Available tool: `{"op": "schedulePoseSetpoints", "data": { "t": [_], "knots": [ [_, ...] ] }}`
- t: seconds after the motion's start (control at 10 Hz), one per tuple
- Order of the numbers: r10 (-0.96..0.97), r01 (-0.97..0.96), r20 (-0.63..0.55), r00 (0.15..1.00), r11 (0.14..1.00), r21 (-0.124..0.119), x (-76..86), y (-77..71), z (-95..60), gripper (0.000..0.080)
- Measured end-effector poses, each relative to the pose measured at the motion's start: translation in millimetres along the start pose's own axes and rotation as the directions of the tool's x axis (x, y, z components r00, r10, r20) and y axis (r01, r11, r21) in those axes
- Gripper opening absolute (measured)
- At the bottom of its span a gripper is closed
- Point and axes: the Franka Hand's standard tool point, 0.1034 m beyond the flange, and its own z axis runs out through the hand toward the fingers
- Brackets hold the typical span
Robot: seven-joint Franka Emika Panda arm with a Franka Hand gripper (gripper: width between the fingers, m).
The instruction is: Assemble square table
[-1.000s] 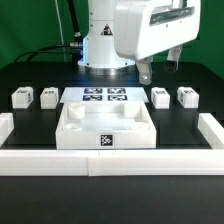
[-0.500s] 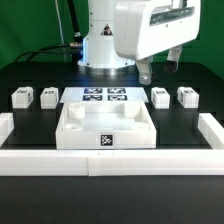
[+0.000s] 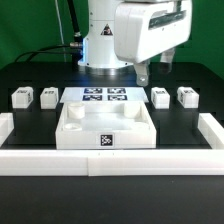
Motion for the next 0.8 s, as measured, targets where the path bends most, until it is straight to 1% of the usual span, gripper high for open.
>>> {"op": "schedulePoseSetpoints", "data": {
  "t": [0.1,0.2,0.3,0.4,0.5,0.6,0.7,0.8],
  "knots": [
    [-0.099,0.099,0.003,0.995,0.995,0.005,-19.7,-14.0,7.3,0.0649],
    [-0.24,0.239,0.001,0.971,0.971,0.015,-41.9,-29.9,21.2,0.0649],
    [-0.318,0.318,-0.004,0.948,0.948,0.015,-52.2,-36.5,29.6,0.0649],
    [-0.432,0.432,-0.014,0.902,0.902,-0.008,-68.2,-42.6,43.9,0.0649],
    [-0.468,0.467,-0.023,0.884,0.884,-0.015,-89.8,-49.7,65.4,0.0649],
    [-0.446,0.447,-0.03,0.894,0.895,0.004,-99.8,-49.9,79.3,0.0649],
    [-0.436,0.436,-0.037,0.899,0.9,-0.01,-105.6,-44.8,90.6,0.0649],
    [-0.425,0.425,-0.039,0.904,0.905,-0.008,-108.9,-44.9,94.0,0.0649]
  ]
}}
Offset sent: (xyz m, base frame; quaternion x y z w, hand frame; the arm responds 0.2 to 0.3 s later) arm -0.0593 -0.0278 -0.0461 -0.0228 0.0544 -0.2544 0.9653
